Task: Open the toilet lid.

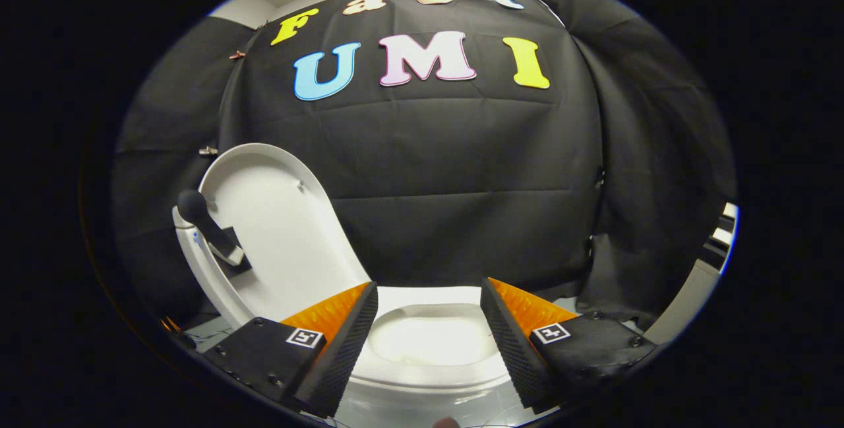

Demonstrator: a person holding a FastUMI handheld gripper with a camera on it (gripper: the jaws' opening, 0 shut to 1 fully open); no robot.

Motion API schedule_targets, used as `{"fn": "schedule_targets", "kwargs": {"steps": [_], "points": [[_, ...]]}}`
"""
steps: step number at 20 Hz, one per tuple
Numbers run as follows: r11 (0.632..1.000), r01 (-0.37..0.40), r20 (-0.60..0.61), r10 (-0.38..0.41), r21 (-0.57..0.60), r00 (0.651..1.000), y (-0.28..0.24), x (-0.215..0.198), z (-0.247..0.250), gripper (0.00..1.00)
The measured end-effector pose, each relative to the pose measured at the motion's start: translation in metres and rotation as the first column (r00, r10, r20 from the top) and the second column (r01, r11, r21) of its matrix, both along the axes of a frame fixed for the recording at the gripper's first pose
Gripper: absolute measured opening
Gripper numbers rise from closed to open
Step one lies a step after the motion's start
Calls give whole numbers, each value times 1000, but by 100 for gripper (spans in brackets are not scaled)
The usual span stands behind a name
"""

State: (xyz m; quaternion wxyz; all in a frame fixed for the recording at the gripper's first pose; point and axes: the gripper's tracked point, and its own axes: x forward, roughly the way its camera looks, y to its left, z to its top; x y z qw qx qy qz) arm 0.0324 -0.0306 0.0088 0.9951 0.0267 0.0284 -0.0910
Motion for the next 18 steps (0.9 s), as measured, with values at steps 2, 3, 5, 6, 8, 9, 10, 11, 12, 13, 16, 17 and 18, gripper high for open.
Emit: {"fn": "schedule_targets", "kwargs": {"steps": [2,3,5,6,8,9,10,11,12,13,16,17,18], "points": [[1000,11,6,-11,19,1000,-6,-1,-3,99],[999,-9,4,8,53,1000,-3,-1,-6,99],[997,-4,-8,4,81,1000,-2,-2,-14,99],[997,-4,-11,4,75,1000,-1,-3,-14,99],[999,-6,1,6,51,1000,1,-2,-9,100],[999,-12,13,12,41,1000,5,-1,-4,99],[999,-17,22,17,31,1000,8,-1,-1,99],[999,-28,26,27,25,999,13,-1,0,100],[999,-36,25,35,22,999,17,-1,-1,99],[999,-43,25,42,17,999,19,-2,-2,99],[999,-51,21,51,0,998,22,-2,-2,100],[999,-48,19,48,-1,999,21,-3,-2,99],[999,-52,29,52,-4,998,21,-3,0,99]]}}
